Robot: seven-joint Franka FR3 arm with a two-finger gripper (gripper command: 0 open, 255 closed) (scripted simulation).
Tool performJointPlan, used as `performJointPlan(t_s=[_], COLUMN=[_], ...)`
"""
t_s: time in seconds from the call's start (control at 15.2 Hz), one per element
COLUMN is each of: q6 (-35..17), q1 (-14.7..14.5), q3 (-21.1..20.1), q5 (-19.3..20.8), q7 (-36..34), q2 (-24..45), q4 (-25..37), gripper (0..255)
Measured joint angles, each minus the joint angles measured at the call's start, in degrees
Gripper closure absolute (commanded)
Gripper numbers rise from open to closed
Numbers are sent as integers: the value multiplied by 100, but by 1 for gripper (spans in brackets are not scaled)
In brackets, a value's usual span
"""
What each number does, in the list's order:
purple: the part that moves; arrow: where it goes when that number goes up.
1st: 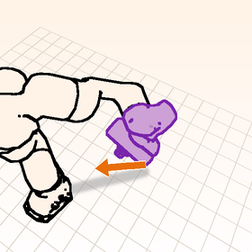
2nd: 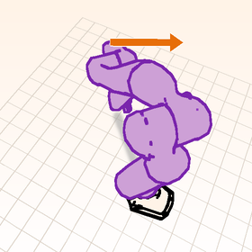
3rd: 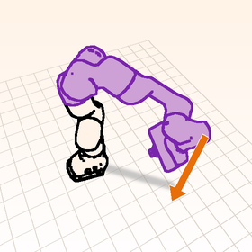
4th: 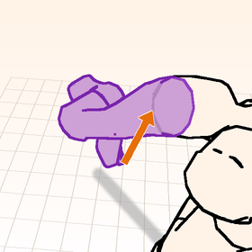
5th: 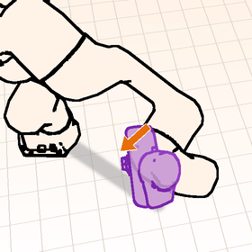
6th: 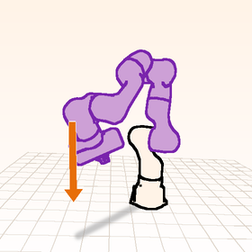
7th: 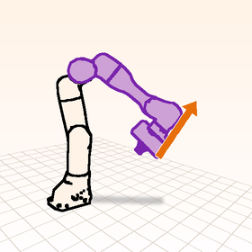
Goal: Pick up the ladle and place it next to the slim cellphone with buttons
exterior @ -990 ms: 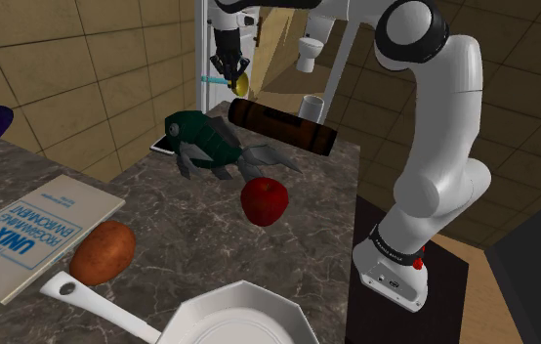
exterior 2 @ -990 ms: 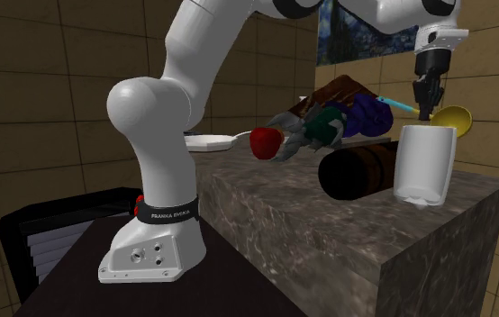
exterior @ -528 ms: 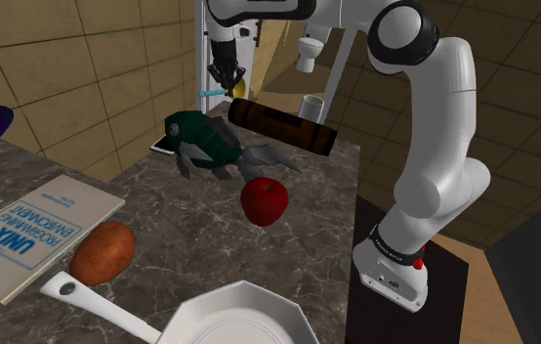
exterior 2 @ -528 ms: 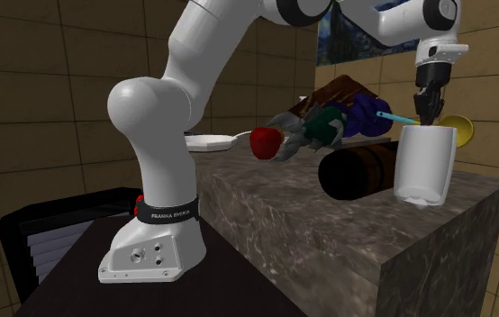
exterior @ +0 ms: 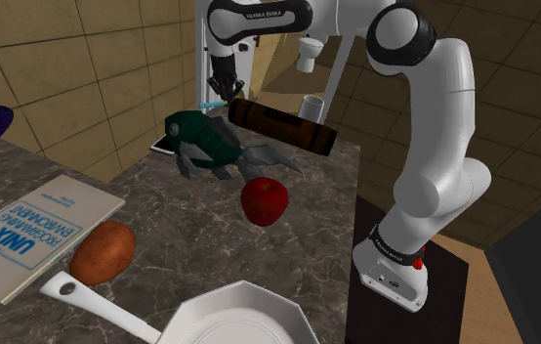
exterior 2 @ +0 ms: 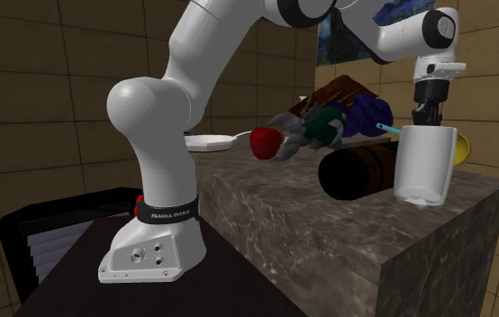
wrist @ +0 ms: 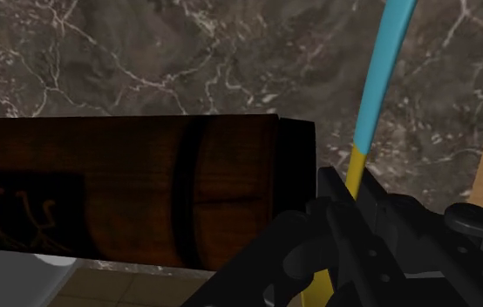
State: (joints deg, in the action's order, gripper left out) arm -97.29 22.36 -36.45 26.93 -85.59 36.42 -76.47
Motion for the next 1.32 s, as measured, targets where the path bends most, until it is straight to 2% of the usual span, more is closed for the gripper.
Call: performJointPlan(t_s=[0.53,0.73,0.86,0.92,1.19,1.32], q6=[-467,-427,-500,-491,-813,-574], q1=[1,-22,41,29,16,1], q3=[25,38,6,13,23,40], q5=[122,144,120,132,126,130], q7=[-140,-125,-147,-140,-114,-114], q2=[90,149,46,78,157,178], q4=[-252,-160,-325,-279,-263,-243], gripper=[255,255,255,0,0,0])
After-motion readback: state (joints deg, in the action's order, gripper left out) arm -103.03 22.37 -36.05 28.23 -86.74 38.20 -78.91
